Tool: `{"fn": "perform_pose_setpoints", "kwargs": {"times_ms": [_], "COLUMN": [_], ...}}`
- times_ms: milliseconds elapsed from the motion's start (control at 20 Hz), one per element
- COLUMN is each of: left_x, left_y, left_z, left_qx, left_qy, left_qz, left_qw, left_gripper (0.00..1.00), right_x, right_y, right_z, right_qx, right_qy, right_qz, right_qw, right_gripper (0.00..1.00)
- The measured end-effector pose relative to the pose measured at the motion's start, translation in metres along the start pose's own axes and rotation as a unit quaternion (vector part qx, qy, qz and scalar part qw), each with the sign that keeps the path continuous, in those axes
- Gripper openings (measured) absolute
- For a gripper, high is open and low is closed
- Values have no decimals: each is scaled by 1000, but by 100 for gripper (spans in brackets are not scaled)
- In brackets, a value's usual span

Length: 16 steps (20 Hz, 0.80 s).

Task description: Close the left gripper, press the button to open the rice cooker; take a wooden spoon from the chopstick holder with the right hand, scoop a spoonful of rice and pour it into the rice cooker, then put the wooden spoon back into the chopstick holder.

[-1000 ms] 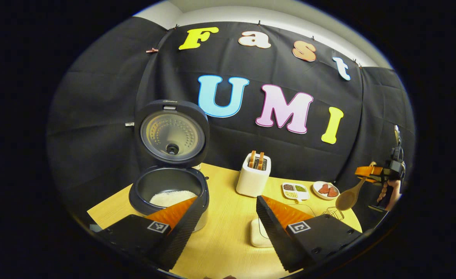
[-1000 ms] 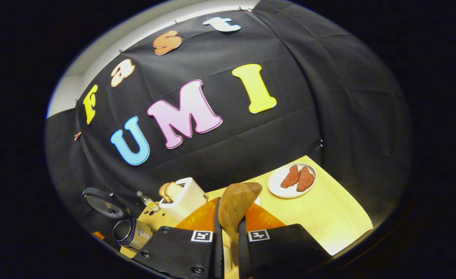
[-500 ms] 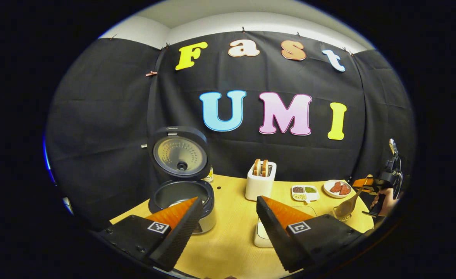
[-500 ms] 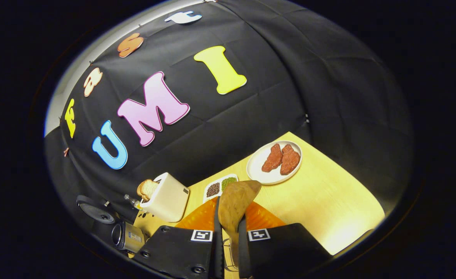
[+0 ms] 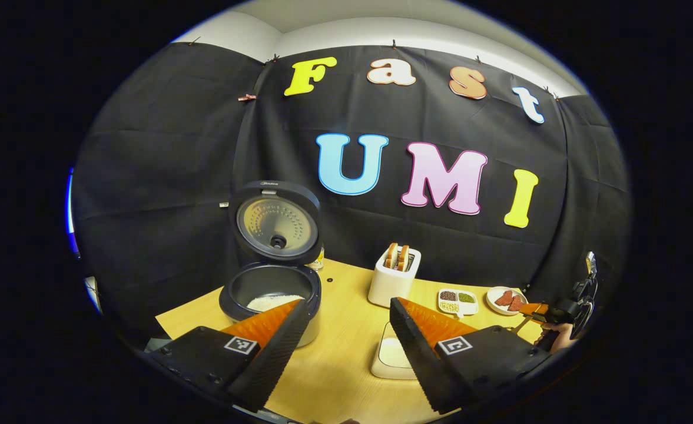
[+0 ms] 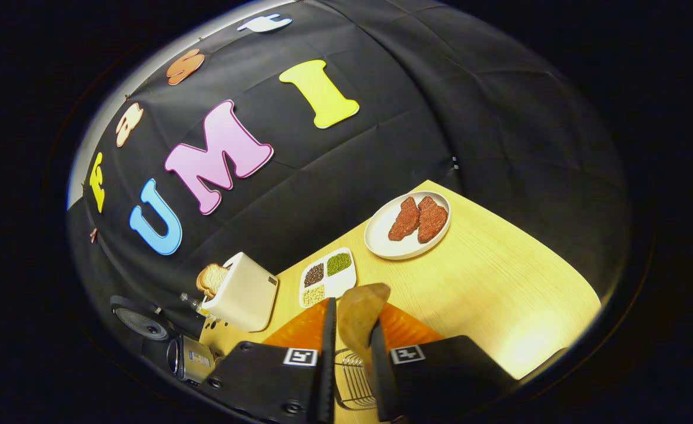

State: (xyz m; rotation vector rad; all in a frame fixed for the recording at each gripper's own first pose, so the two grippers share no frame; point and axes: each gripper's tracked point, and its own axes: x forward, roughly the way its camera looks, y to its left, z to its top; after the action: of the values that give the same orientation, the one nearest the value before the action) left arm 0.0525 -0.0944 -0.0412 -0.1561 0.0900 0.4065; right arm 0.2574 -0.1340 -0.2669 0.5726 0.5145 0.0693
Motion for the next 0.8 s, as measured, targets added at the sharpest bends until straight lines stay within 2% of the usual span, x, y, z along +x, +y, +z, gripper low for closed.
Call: {"fn": "perform_pose_setpoints", "kwargs": {"times_ms": [200, 400, 500, 600, 700, 800], "left_x": [15, 36, 50, 61, 77, 93], "left_y": [28, 68, 101, 121, 135, 150], "left_z": [32, 85, 105, 126, 139, 160], "left_qx": [9, -4, -1, -10, -17, -3], "left_qy": [-12, -32, -34, -41, -39, -46], "left_qz": [6, 18, 58, 77, 79, 79], "left_qw": [1000, 999, 998, 996, 996, 996], "left_gripper": [96, 95, 95, 96, 95, 95], "right_x": [-31, -75, -92, -108, -122, -133], "right_y": [5, 8, 7, 3, 1, 3], "right_z": [11, 33, 41, 38, 31, 23], "right_qx": [-32, -99, -132, -140, -149, -165], "right_qy": [-26, -77, -96, -96, -92, -87], "right_qz": [-8, -20, -30, -45, -56, -60], "right_qw": [999, 992, 986, 984, 983, 981], "right_gripper": [98, 98, 98, 98, 98, 98]}}
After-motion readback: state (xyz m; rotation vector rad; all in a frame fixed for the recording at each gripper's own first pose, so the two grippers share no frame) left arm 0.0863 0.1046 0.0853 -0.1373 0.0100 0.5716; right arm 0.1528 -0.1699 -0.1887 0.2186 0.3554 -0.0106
